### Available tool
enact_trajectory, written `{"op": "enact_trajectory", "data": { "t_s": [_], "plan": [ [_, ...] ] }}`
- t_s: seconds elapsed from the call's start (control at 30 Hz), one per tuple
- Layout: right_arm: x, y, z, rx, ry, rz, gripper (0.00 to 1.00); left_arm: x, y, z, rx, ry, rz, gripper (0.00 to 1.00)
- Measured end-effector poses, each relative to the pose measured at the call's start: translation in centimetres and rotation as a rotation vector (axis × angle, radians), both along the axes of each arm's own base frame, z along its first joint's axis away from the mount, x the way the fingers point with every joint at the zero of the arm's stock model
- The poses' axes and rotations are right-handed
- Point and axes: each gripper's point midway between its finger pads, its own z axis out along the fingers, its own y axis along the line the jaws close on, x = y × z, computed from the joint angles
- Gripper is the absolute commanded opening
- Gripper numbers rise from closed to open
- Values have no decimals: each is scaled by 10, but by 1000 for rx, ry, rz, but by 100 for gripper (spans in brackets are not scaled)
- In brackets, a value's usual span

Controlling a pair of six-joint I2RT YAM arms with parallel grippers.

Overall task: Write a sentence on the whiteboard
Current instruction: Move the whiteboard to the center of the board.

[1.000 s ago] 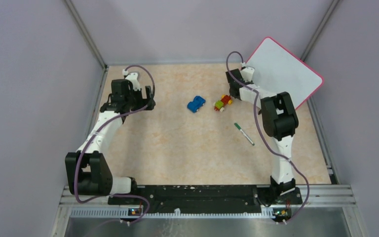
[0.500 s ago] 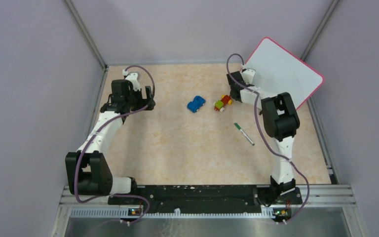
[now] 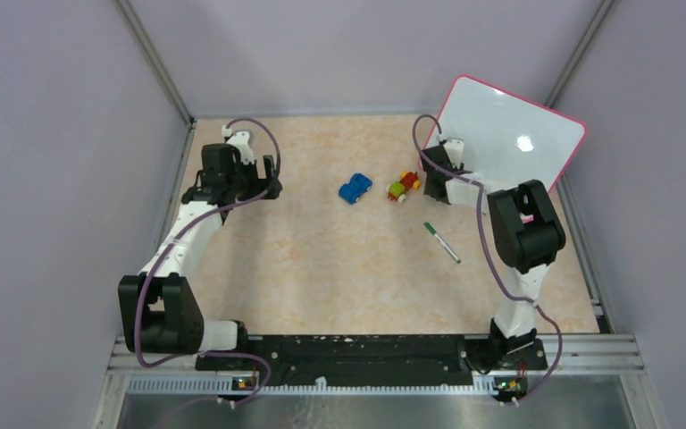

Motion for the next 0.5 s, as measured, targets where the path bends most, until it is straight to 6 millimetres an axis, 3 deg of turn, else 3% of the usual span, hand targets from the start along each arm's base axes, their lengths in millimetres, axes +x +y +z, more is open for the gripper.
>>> {"op": "enact_trajectory", "data": {
  "t_s": [0.27, 0.5],
  "plan": [
    [2, -2, 2, -19, -6, 9, 48, 0, -1, 0, -5, 1, 0, 99],
    [17, -2, 3, -34, -21, -18, 38, -1, 0, 6, -4, -16, 0, 99]
  ]
}}
